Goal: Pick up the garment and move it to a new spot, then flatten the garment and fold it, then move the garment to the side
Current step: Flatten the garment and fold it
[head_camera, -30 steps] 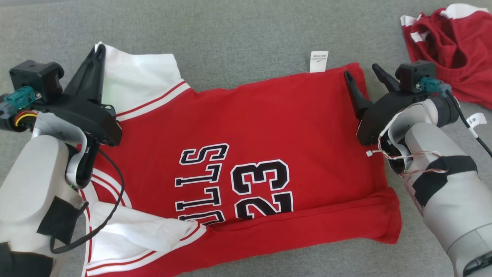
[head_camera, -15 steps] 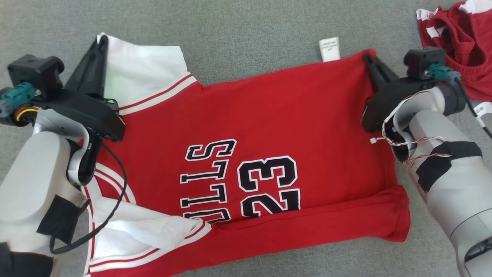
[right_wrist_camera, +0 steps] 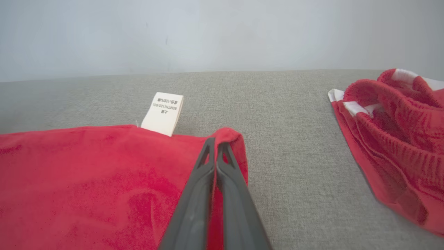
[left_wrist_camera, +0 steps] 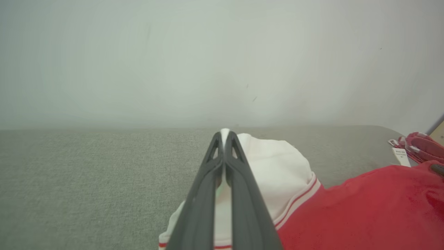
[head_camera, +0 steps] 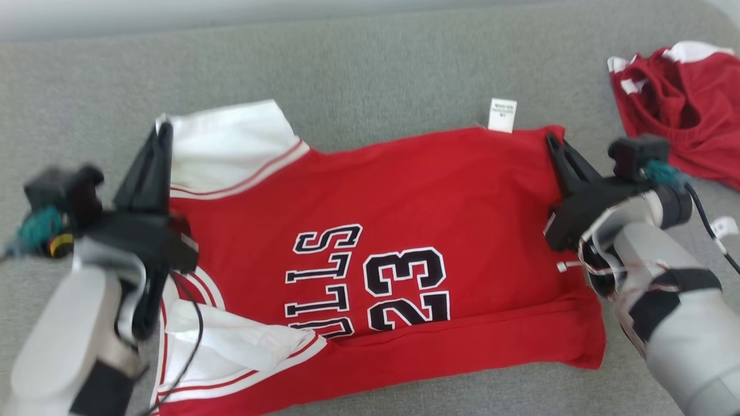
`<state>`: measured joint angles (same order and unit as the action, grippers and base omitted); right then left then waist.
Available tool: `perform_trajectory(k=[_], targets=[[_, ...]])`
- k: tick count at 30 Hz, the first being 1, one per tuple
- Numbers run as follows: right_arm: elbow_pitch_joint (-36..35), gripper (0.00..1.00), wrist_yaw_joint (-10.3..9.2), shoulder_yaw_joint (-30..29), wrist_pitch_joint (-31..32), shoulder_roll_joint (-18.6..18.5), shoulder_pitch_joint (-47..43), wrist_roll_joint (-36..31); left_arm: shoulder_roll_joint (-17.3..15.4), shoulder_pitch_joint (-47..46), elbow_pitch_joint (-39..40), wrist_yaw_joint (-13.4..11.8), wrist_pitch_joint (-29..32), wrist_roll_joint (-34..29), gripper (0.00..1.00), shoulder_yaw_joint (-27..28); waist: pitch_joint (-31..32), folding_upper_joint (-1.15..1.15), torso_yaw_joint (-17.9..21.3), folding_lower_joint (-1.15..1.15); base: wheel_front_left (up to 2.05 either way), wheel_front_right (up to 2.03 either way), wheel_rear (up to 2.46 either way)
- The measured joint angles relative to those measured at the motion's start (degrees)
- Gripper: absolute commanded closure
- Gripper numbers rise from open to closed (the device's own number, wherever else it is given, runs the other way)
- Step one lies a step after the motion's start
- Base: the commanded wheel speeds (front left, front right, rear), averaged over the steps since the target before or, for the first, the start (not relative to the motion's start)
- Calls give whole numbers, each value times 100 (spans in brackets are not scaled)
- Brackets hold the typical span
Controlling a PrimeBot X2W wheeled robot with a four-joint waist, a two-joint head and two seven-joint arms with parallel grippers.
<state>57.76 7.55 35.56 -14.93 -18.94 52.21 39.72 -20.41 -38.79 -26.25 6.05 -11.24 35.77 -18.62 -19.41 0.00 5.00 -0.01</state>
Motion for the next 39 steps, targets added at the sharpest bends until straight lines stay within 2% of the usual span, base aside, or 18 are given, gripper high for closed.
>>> perform_trajectory(k=[8,14,23,32,38,39], targets=[[-1412,100,0,-388,-8,-455,-1124,165,-56,1228,895,-158,-198,208,100,152,377,0,-40,0,0,0,0],[-1964,100,0,-514,-16,-560,-2008,311,53,2068,1181,-258,-266,313,100,143,563,0,-87,-1,0,0,0],[-1949,100,0,-528,-16,-665,-2340,517,407,2732,1329,-411,-338,358,100,200,644,0,-103,0,0,0,0],[-1926,100,0,-749,-16,-764,-2611,610,647,3130,1363,-359,-364,327,100,415,751,0,-216,0,0,0,0],[-1874,100,0,-593,-16,-731,-2754,668,766,3239,1082,-294,-364,227,100,460,824,0,-255,0,0,0,0],[-1863,91,0,-575,-16,-724,-2748,682,775,3241,1015,-275,-364,200,100,461,830,0,-252,1,0,0,0]])
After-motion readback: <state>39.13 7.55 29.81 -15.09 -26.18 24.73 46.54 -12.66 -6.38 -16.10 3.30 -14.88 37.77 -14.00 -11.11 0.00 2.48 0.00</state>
